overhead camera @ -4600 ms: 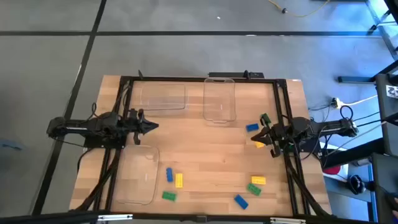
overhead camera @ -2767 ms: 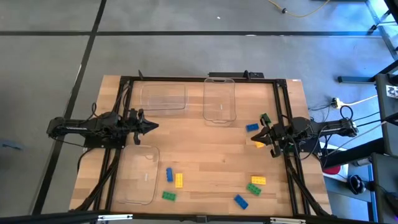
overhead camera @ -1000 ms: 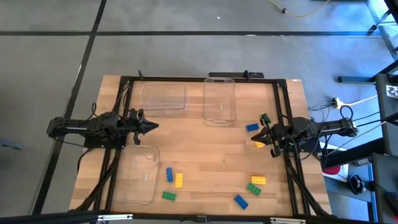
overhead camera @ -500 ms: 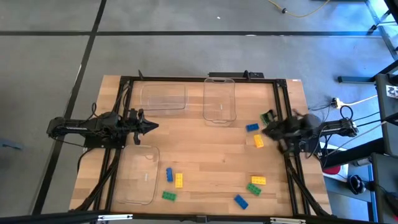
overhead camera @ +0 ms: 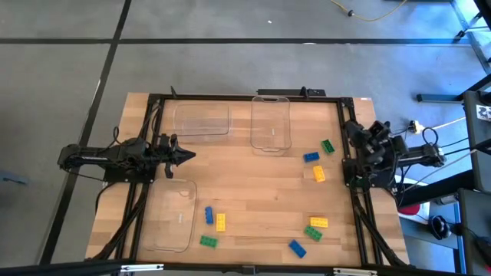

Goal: Sort & place blocks by color
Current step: Put the top right yellow game piece into the top right transparent bin

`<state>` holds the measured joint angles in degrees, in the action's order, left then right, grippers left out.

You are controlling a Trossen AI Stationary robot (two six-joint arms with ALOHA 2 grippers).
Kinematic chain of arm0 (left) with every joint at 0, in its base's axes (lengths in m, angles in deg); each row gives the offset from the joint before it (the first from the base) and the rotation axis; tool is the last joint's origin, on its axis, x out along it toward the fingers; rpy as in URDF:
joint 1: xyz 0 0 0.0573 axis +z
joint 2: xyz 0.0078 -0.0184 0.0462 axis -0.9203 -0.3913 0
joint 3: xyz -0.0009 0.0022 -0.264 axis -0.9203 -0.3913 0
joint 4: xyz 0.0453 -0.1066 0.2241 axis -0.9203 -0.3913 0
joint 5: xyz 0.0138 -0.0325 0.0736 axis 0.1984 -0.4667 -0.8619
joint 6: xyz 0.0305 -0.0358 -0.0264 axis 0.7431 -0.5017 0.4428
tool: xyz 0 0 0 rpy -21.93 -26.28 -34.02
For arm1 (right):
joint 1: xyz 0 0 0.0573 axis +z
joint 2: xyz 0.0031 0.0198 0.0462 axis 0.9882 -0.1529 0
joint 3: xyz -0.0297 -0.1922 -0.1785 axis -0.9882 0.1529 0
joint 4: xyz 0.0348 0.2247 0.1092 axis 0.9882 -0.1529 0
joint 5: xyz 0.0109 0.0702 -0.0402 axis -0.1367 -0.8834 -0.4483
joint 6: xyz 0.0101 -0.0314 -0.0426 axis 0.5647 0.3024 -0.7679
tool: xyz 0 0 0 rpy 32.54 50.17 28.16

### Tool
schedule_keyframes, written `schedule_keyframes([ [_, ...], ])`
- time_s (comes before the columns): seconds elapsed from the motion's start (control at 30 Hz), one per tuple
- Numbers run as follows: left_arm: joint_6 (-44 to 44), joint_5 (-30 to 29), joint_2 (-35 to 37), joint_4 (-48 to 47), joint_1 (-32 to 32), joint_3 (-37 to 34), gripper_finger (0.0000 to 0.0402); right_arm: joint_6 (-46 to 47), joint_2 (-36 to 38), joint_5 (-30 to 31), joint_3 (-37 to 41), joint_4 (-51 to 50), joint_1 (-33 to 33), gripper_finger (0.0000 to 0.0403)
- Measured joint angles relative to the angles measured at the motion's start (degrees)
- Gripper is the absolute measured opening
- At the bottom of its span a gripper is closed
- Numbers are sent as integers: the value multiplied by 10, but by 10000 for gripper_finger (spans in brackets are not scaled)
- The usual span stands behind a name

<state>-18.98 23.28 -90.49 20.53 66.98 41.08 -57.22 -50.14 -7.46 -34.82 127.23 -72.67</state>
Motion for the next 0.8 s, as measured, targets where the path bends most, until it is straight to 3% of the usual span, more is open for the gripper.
schedule_keyframes([
  [0.2, 0, 0, 0, 0, 0, 0, 0, 13, -149, 25, -128, -141, 0, 22],
  [0.33, 0, 0, 0, 0, 0, 0, 0, 52, -213, 72, -229, -380, 0, 22],
  [0.47, 0, 0, 0, 0, 0, 0, 0, 221, -261, 82, -315, -641, 0, 38],
  [0.6, 0, 0, 0, 0, 0, 0, 0, 359, -314, 11, -377, -820, 0, 89],
  [0.8, 0, 0, 0, 0, 0, 0, 0, 485, -407, -148, -419, -956, 0, 168],
])
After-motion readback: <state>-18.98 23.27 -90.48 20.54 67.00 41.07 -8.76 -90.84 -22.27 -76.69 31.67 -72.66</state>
